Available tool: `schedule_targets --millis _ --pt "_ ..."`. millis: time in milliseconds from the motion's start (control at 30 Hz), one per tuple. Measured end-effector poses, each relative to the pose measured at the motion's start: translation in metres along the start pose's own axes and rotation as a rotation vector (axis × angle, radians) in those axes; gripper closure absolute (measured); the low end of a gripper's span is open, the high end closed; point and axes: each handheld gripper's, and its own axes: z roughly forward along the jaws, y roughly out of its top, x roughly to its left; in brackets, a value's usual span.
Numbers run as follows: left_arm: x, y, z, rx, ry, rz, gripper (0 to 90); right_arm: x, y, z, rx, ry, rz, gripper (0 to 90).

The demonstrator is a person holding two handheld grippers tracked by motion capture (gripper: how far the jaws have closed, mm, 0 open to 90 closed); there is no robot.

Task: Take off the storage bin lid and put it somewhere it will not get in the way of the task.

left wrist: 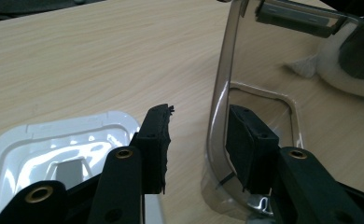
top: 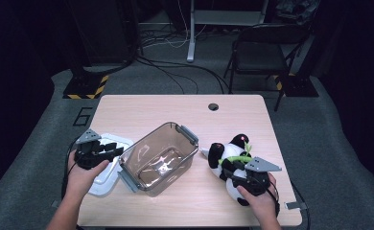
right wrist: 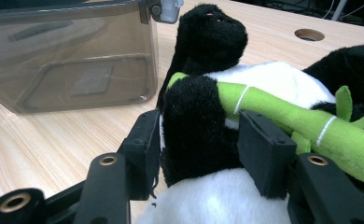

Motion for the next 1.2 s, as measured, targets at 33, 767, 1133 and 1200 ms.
schedule_targets --millis 33,767,1133,1200 --pt "-0.001 0.001 0.002 0.003 0.001 0.002 59.2 0.000 0.000 0.000 0.000 -0.001 -0.001 49.1" --pt "-0.007 -0.009 0.027 0.056 -0.016 0.033 71.8 -0.001 0.000 0.000 -0.003 0.001 -0.001 49.0" --pt "-0.009 -0.010 0.029 0.039 -0.009 0.049 75.6 -0.001 -0.001 0.000 -0.005 0.000 -0.002 49.0" --pt "-0.010 -0.010 0.028 0.046 -0.012 0.053 75.8 -0.001 -0.001 0.000 -0.005 0.001 0.000 49.0"
